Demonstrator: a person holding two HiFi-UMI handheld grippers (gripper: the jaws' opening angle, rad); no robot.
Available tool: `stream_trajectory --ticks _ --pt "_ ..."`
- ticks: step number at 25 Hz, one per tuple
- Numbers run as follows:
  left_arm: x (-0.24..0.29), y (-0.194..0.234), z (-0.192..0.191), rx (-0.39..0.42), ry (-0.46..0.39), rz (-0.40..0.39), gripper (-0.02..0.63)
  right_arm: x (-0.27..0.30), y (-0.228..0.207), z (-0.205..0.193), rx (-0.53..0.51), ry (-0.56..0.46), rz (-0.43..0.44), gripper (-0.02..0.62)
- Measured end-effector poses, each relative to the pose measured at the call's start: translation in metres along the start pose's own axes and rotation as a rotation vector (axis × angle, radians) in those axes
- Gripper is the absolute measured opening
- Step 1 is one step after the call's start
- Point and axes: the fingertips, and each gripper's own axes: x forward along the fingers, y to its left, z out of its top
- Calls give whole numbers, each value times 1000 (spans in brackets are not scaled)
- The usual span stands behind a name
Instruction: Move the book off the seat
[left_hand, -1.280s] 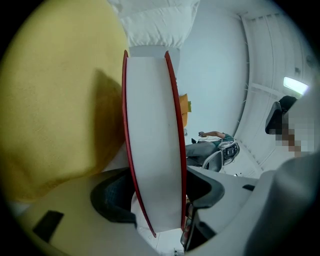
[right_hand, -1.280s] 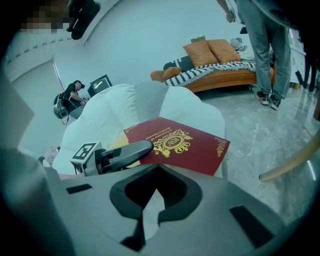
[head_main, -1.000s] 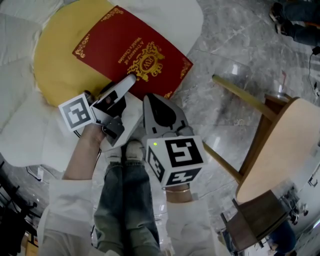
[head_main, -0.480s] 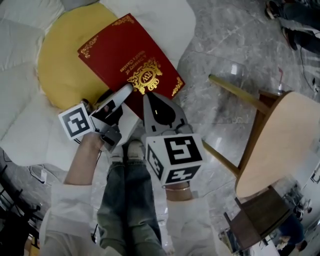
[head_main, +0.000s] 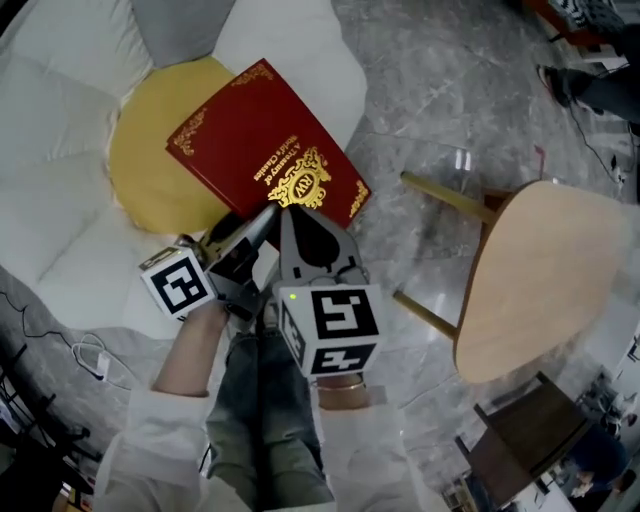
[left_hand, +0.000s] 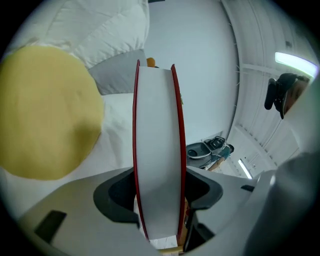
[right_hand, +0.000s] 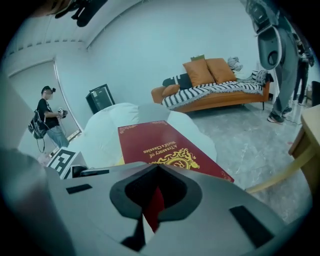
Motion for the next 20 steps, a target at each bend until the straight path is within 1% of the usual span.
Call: stream_trajectory --ticks 4,6,13,17,20 --pt "-15 -42 13 27 -27 0 259 -32 10 27 16 -25 -31 11" --pt "-24 -70 18 40 -38 -11 259 -51 18 43 17 -38 -39 11" --pt "-50 -186 49 114 -77 -79 259 -126 46 120 7 -130 -72 11" --pt "-70 -258 57 168 -87 -107 259 -183 60 158 37 -190 -88 11" --pt "-84 -307 66 214 -102 -135 259 -222 75 189 46 -253 -88 11"
